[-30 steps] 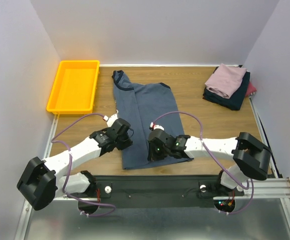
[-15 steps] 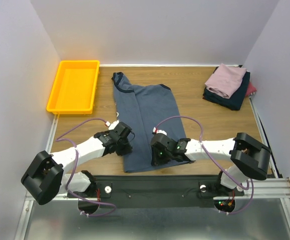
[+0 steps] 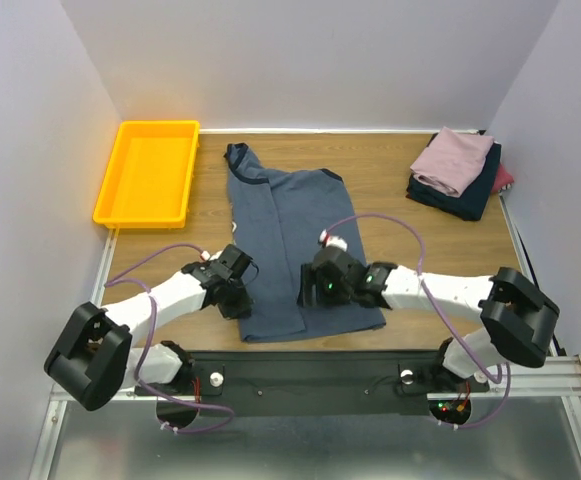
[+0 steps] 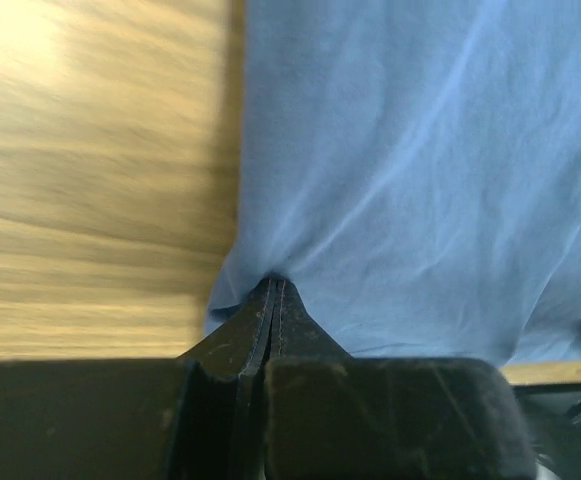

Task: Fold and stack the tank tops
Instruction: Fold the tank top

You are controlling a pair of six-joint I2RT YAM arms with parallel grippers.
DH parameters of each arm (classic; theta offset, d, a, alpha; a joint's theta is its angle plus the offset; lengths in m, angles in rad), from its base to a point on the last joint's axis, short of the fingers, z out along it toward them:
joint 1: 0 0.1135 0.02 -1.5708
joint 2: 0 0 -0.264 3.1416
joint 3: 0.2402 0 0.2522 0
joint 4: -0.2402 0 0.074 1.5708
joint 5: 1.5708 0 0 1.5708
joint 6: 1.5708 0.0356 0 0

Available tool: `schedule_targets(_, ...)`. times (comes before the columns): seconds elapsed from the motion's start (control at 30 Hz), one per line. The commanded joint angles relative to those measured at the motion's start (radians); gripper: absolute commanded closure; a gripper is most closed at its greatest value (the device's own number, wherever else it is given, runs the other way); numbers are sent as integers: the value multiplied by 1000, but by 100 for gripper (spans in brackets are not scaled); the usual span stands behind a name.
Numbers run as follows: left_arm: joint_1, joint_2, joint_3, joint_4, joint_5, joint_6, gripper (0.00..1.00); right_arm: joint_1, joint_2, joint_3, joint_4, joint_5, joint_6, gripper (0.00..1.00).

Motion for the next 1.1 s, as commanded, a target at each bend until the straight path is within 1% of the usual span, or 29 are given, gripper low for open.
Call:
schedule_targets(0.0,77,40,28,-67,-55,100,100,-216,5,130,1,97,-101,23)
schedule_targets(0.07,126,77,49,-53,-56,113,100,-295,38,181,2,79,-123,22)
schedule_targets(0.1,167,103,69,-52,-82,129,100,-359,75,240,2,71,-146,22)
schedule_targets(0.13,168,114,69,-52,-97,141,100,-391,100,268,2,71,-156,22)
schedule_targets(0.17,191,129,96,-53,-116,156,100,-423,124,300,1,74,-163,22)
schedule_targets(0.2,239,143,112,-61,-137,156,100,-457,146,328,1,72,-178,22)
schedule_targets(0.23,263,169,126,-59,-154,161,100,-526,173,353,2,68,-183,22)
schedule_targets(0.27,284,184,141,-58,-165,187,100,-558,228,414,2,66,-189,22)
schedule_targets(0.3,333,195,179,-79,-212,192,100,-619,262,442,2,71,-202,22)
schedule_targets(0.33,359,203,195,-90,-231,193,100,-650,291,474,2,57,-206,22)
schedule_targets(0.37,388,209,205,-79,-228,204,100,-680,354,529,4,36,-210,22)
schedule_targets(0.43,436,221,238,-73,-235,212,100,-729,422,600,5,-12,-239,22)
schedule_targets(0.47,445,229,255,-81,-248,225,100,-737,459,627,5,-23,-253,22)
schedule_targets(0.5,465,238,273,-84,-237,241,100,-743,518,688,5,-47,-271,22)
schedule_targets(0.6,461,212,356,-102,-219,274,100,-747,591,756,5,-69,-296,22)
schedule_targets(0.63,443,156,368,-78,-184,311,98,-753,629,791,5,-72,-302,22)
schedule_targets(0.7,401,91,379,-49,-162,330,91,-766,648,807,5,-93,-299,22)
schedule_targets(0.73,372,44,383,-40,-151,350,80,-773,655,816,5,-93,-295,23)
schedule_targets(0.77,288,30,403,-33,-151,353,76,-780,652,815,7,-93,-292,23)
schedule_targets(0.83,182,19,416,-18,-153,356,72,-787,629,795,5,-86,-288,23)
schedule_targets(0.87,125,23,420,-12,-165,342,68,-789,617,781,5,-73,-287,23)
schedule_targets(0.9,9,33,419,2,-171,334,67,-795,605,769,5,-51,-282,23)
schedule_targets(0.93,-46,61,419,10,-182,330,66,-798,589,758,5,-40,-281,23)
schedule_targets(0.97,-100,80,422,10,-200,293,64,-801,563,734,7,-35,-279,23)
schedule_targets(1.0,-169,100,425,20,-220,284,62,-804,551,726,8,-38,-281,23)
schedule_targets(1.03,-273,121,431,26,-251,272,62,-807,537,715,7,-40,-284,23)
schedule_targets(1.07,-329,170,451,28,-268,247,60,-806,504,692,10,-44,-287,24)
